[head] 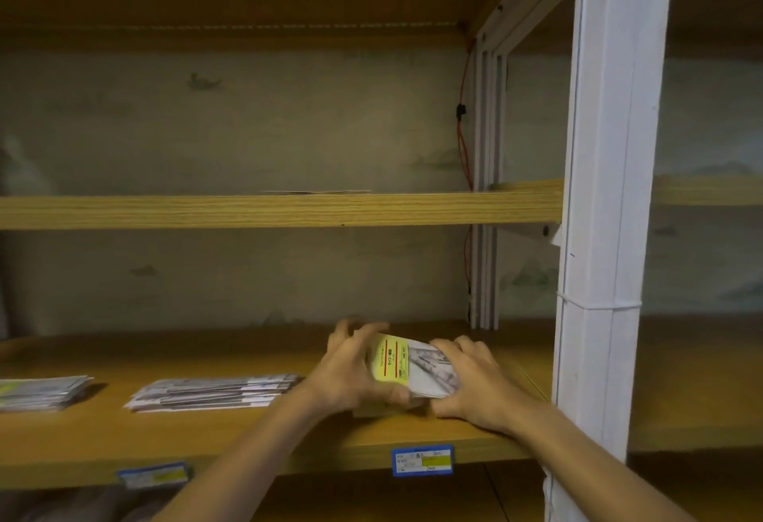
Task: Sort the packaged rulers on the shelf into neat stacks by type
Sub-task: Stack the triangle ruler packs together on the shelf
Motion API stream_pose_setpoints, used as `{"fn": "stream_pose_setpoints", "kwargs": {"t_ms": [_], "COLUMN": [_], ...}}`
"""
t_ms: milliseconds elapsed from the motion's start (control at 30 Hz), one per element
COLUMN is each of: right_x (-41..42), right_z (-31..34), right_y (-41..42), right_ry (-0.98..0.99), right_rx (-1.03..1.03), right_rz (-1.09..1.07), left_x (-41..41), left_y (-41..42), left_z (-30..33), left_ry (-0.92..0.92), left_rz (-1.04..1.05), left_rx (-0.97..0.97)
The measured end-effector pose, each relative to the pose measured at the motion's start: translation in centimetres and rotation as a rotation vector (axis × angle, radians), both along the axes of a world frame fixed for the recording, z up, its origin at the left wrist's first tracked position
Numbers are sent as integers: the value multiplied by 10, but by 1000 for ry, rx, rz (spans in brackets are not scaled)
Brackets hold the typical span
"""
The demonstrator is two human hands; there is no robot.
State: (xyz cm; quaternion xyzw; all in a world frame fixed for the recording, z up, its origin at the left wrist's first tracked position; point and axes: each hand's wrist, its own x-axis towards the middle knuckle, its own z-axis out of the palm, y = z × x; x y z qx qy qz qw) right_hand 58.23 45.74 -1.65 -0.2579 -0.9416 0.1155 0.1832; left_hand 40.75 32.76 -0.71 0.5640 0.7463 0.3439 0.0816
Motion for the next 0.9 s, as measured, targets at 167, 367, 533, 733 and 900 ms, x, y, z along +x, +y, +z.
{"fn": "stream_pose_setpoints", "kwargs": {"t_ms": [167, 367, 533, 733, 900], "right_x": [1, 4, 4, 3, 4], "right_z": [-14, -19, -21, -23, -21], "right_y": [-1, -3, 1, 3, 2], "right_ry": [129, 239, 288, 311, 312], "right_rx": [22, -16, -117, -184, -207], "right_rz": [-38, -85, -107, -100, -119], "left_x": [12, 27, 26, 24, 25], "left_y": [3, 6, 2, -2, 0], "left_z": [-2, -4, -12, -13, -14], "left_ry": [-359, -895, -1074, -1116, -1090], "left_rz": [215, 234, 87, 15, 63], "left_rx": [316, 347, 341, 341, 360]}}
